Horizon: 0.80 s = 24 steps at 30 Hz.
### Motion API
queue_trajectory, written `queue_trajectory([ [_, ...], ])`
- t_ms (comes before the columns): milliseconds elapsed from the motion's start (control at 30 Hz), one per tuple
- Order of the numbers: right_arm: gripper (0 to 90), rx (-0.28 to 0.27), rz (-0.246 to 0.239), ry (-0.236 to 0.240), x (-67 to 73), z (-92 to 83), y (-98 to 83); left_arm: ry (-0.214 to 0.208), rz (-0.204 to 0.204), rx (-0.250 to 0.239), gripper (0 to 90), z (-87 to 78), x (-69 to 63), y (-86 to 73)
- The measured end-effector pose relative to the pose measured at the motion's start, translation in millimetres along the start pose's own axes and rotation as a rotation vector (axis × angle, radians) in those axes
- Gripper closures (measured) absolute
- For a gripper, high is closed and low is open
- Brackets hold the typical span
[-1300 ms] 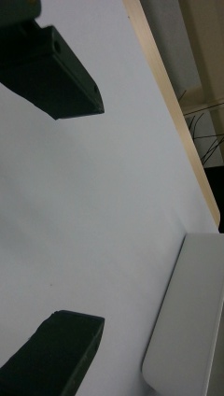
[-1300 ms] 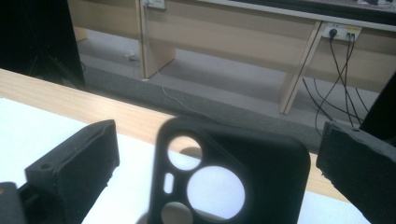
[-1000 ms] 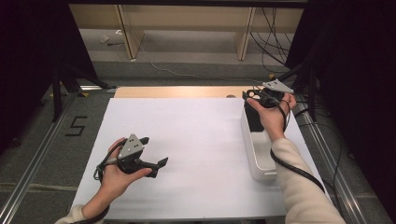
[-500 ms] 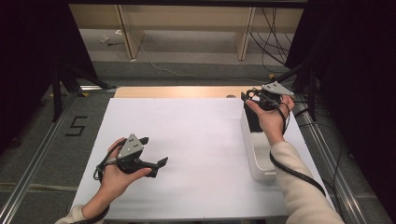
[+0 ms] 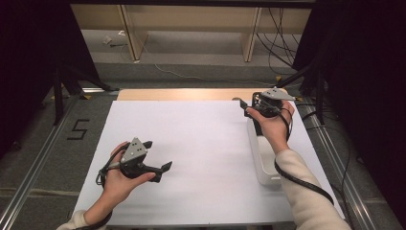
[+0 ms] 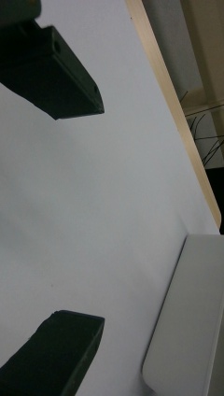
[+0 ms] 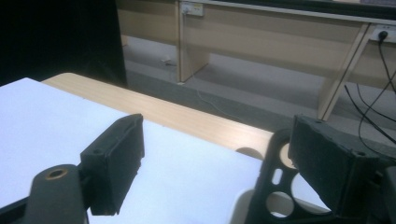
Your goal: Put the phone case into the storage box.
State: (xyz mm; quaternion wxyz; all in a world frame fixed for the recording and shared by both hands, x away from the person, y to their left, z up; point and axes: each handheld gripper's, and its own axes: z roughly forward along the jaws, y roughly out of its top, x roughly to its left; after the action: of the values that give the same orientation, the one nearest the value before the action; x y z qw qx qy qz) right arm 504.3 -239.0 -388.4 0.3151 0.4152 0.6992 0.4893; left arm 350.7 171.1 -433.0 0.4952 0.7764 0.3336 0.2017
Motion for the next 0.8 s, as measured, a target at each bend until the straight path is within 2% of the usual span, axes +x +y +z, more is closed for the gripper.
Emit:
queue_trajectory([
  [533,17.3,0.01,-0.005,0.119,23.7,-14.7,-3.5,0.001,0.001,0.003,0.7,0.0,0.0,-0.1],
  [800,17.3,0.008,-0.006,0.156,32.2,-24.0,-3.1,0.001,0.0,0.002,0.7,0.0,-0.4,0.1],
])
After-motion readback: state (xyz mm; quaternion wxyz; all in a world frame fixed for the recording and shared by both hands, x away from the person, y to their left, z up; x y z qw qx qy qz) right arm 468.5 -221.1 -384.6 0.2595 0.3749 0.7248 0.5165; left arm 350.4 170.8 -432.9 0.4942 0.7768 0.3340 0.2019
